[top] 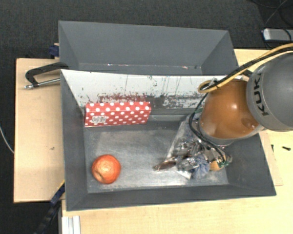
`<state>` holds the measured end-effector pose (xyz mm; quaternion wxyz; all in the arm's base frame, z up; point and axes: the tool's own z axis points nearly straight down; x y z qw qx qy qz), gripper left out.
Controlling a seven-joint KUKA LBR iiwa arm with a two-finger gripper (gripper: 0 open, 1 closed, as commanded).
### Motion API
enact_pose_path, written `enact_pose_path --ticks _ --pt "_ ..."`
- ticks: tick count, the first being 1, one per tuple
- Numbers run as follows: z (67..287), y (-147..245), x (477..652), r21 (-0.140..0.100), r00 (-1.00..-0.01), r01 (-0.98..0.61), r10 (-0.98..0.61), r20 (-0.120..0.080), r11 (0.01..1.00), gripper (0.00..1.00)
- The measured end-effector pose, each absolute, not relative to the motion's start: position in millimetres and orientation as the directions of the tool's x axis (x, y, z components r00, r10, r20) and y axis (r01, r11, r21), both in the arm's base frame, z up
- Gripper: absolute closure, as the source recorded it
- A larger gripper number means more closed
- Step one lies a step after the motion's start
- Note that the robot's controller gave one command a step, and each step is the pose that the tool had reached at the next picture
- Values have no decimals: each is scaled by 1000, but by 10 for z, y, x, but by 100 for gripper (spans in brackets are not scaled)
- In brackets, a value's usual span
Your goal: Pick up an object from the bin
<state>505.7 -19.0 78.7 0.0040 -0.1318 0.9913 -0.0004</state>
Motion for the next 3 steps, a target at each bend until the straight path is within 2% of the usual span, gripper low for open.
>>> enact_pose_path --ticks 2,3 --pt "911 -182 5056 0 -965 -261 -261 -4 965 100" --pt "1044 -179 5042 2 -965 -261 -261 2 965 100"
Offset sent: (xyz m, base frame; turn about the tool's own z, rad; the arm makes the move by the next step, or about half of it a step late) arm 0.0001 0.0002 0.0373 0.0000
